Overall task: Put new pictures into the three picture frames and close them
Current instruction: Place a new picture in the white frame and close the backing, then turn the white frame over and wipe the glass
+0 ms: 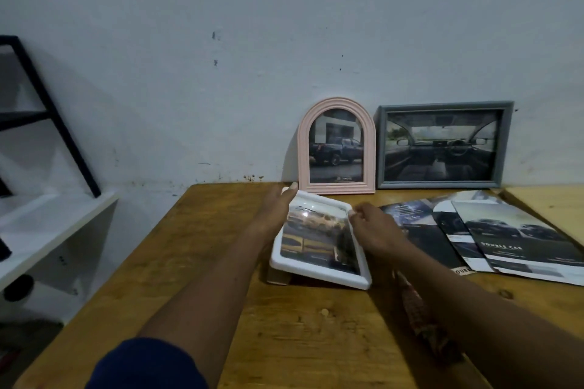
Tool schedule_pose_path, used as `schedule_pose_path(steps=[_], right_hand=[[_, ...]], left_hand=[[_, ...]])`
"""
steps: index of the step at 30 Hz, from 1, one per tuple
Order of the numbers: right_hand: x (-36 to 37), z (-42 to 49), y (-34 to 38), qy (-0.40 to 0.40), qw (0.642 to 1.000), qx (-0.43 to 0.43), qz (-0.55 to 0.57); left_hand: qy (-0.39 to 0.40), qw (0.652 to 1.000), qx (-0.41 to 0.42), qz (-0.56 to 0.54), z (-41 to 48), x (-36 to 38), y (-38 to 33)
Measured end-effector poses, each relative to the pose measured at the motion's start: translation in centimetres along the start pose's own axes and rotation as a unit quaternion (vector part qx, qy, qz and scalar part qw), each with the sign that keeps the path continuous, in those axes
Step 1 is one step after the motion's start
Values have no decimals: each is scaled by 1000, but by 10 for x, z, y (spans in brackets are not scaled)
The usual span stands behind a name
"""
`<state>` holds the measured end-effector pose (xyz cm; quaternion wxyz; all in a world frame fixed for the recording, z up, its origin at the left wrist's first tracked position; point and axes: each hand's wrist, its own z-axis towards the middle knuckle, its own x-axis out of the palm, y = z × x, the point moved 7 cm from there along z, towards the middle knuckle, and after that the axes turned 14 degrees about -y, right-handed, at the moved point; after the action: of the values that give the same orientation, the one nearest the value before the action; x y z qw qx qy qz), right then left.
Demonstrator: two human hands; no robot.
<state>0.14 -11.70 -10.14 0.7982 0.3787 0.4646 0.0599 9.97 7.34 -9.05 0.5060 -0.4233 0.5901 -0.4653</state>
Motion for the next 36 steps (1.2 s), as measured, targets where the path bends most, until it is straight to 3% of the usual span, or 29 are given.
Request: schedule_pose_path(steps=[4, 7, 13, 19, 24, 30, 36], right_hand=[[15, -21, -17, -6, 991, -80, -102], [18, -26, -11, -26, 983, -116, -139], [13, -24, -7, -28, 980, -121, -154], [-7, -23, -2, -15, 991, -104, -89], [-36, -43, -10, 82, 981, -88, -149], [-62, -95, -27, 29, 965, -132, -226], [-49, -122, -43, 90, 952, -159, -245]], left_hand=[[9, 984, 19, 175, -1, 13, 34], [10, 965, 87, 247, -8, 21, 37], [23, 950, 132, 283, -9, 12, 49], [29, 915, 173, 363, -24, -5, 51], [44, 907, 180, 379, -40, -4, 49], [40, 900, 191, 391, -61, 1, 54], [34, 898, 192, 394, -65, -4, 60]])
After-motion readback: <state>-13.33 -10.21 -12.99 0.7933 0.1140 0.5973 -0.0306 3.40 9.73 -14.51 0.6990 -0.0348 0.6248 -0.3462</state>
